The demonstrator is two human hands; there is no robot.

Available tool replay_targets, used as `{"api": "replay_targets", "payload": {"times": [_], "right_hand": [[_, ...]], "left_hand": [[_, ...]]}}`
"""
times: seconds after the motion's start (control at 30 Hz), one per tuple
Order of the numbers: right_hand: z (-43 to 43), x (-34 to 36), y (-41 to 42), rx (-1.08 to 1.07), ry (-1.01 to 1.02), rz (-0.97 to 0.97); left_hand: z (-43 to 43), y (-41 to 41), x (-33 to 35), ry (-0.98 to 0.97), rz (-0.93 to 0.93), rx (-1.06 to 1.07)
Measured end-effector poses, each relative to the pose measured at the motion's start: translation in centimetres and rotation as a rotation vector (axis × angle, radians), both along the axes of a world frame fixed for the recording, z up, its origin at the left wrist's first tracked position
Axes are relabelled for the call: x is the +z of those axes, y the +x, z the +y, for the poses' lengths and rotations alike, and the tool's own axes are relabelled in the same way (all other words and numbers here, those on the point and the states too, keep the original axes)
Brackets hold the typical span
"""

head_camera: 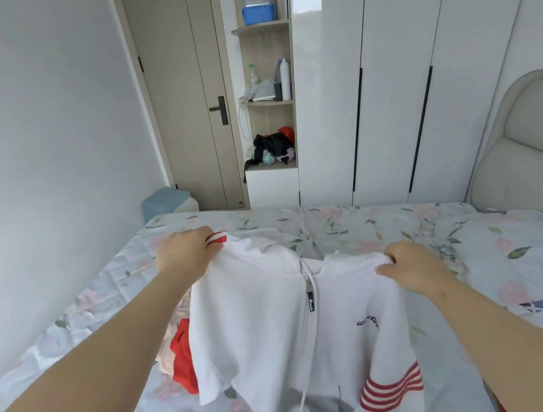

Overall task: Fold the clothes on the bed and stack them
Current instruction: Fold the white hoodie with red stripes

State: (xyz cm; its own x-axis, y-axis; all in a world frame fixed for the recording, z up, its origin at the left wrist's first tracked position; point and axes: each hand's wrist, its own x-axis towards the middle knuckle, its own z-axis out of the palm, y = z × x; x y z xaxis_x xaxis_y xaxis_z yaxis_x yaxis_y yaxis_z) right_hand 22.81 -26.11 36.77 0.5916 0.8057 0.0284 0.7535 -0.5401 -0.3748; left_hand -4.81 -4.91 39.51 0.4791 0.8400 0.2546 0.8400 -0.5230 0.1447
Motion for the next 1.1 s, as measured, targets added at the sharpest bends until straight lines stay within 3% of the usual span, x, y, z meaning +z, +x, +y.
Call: {"api": "replay_targets", "payload": {"times": [0.03,0.17,0.27,0.33,0.5,0.67,0.93,1.1], "right_hand": [[-0.2,-0.3,-0.1,-0.05,0.082,0.078],[-0.7,-0.5,-1.3,-0.214,0.5,0.82],[-1.2,-0.1,-2.3,-0.252,0.708,1.036],[-1.6,0.7,-3.0,-0.235,0.837,0.997],[-2.9,4.1,-4.8,-0.157,1.118,0.656],[-4.9,7.4,-9.7,-0.074,1.302,0.396],[-8.9,10.3,-16.3,-0.186,1.379,0.09],[-9.4,10.7,-16.2,-0.179,1.404,0.074]], "left_hand": [[-0.6,0.1,-0.3,-0.125,-0.133,0.029],[-4.0,0.4,-0.8,-0.802,-0.87,0.133],[-5.6,0.5,-0.2,-1.008,-1.13,0.05],[-6.0,0.6,0.6,-0.973,-1.22,-0.01],[-7.5,-0.4,3.3,-0.748,-1.307,-0.192],[-8.9,-3.7,5.4,-0.641,-1.366,-0.303],[-10.6,-8.5,8.4,-0.419,-1.374,-0.569],[-10.9,-8.0,9.4,-0.348,-1.362,-0.618]]}}
